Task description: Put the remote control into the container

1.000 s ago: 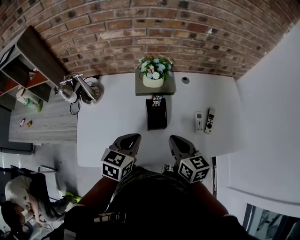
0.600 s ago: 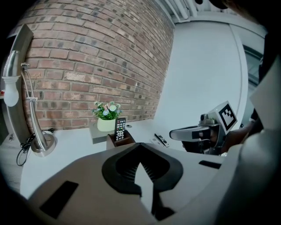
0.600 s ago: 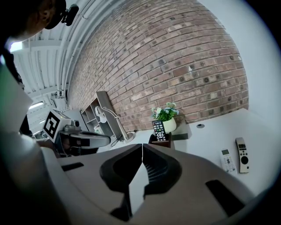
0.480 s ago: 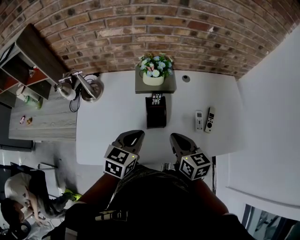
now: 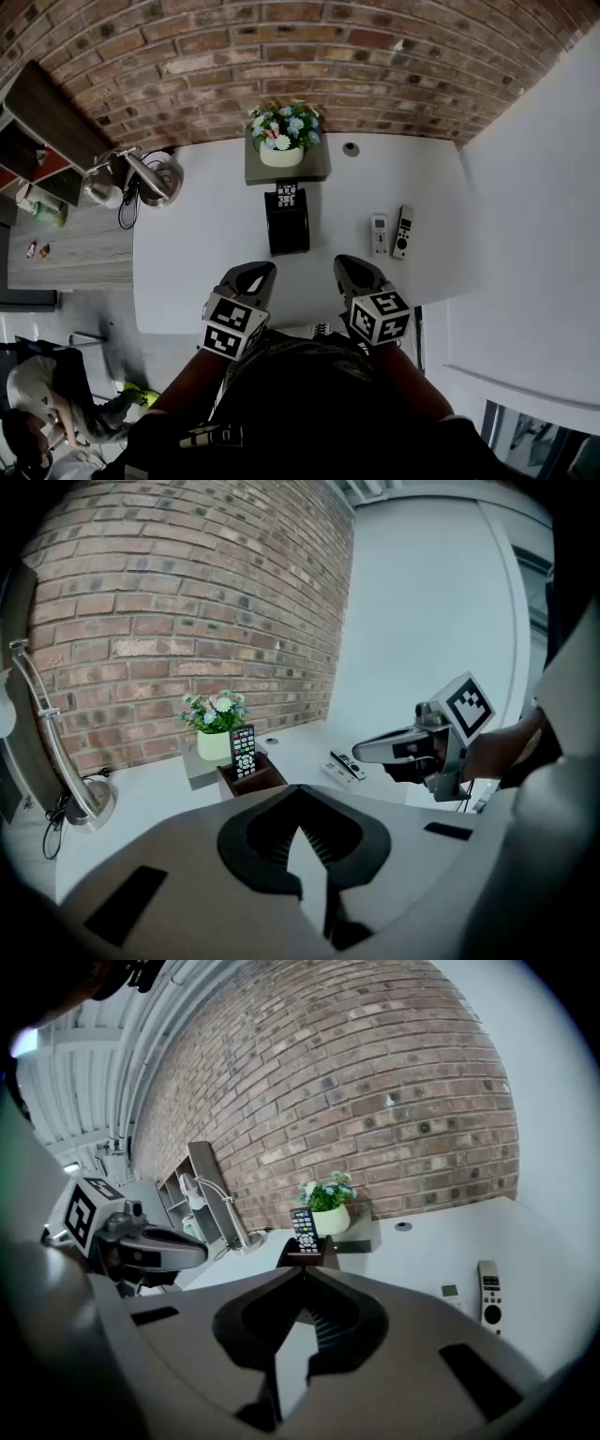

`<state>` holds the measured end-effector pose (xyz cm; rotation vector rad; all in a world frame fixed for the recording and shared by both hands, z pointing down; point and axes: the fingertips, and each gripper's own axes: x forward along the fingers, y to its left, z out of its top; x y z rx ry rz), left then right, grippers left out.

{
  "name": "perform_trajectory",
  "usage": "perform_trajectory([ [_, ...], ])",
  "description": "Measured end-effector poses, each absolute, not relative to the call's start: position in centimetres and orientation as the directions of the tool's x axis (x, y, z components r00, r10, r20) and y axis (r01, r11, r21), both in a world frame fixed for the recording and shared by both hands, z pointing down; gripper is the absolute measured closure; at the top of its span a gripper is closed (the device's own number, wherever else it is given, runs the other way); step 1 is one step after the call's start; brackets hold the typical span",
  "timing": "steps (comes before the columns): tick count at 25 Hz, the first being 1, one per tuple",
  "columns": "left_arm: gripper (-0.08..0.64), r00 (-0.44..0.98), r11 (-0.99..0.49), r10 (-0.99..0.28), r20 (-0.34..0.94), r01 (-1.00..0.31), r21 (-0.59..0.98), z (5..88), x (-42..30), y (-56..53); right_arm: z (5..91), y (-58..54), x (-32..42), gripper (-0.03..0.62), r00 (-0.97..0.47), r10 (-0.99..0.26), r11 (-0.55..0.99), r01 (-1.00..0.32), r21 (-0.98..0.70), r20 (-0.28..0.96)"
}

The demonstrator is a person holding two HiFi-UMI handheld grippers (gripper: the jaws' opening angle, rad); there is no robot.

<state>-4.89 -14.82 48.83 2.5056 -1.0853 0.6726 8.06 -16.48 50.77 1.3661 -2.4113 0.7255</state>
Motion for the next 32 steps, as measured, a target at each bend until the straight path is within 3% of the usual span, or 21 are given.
perform_trajectory([
  [11, 0.566, 0.546, -0.635, -0.604, 0.580, -0.770, 0.063, 51.6, -1.6, -16.6, 59.7, -24.4, 21.6, 0.580, -0.247, -0.738, 0.264, -0.962, -0.068, 0.628],
  [21, 0.566, 0.512, -0.567, -0.594, 0.620, -0.814, 0.130, 53.4, -0.4, -15.7, 67.1, -29.8, 25.1, 0.361, -0.185, -0.576, 0.208, -0.975, -0.076, 0.797],
  [32, 0.566, 0.450, -0.462, -0.630, 0.633, -0.872, 0.159, 53.7, -3.4, -15.1, 69.9, -31.4, 25.5, 0.356, -0.163, -0.442, 0.196, -0.977, -0.082, 0.882],
])
